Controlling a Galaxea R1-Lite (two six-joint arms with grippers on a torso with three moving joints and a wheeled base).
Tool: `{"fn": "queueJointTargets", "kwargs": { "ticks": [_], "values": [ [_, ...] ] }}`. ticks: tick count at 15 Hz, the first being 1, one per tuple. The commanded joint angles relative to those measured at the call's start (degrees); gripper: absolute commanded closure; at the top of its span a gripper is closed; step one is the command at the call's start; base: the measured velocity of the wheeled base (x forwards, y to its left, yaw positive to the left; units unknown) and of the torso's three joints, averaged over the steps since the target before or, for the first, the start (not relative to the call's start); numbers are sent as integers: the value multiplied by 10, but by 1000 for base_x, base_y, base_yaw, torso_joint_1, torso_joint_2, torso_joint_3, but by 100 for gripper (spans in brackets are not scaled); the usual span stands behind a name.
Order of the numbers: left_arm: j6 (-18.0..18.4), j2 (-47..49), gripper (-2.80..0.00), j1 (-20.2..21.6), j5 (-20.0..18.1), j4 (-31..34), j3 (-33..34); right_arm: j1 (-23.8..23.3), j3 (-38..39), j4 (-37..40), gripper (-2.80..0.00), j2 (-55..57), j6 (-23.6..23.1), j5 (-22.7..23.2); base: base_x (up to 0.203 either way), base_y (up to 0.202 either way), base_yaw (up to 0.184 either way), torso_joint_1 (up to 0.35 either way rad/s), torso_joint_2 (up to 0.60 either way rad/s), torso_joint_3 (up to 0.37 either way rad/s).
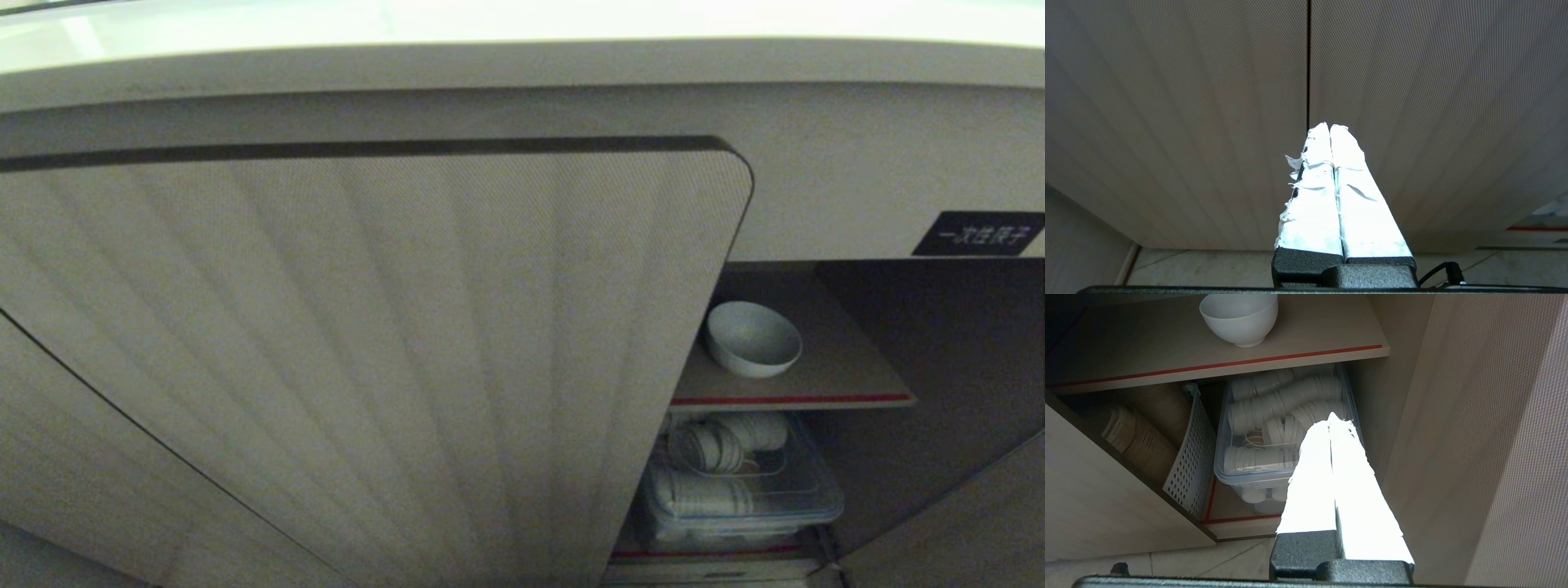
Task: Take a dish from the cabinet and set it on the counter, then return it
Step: Take the bowl from the cabinet
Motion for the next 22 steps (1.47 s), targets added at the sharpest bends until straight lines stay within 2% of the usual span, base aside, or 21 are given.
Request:
{"fn": "queueJointTargets", "kwargs": {
  "ticks": [1,22],
  "values": [
    [0,0,0,0,0,0,0,0,0,0,0,0,0,0,0,0,0,0,0,0],
    [0,0,0,0,0,0,0,0,0,0,0,0,0,0,0,0,0,0,0,0]
  ]
}}
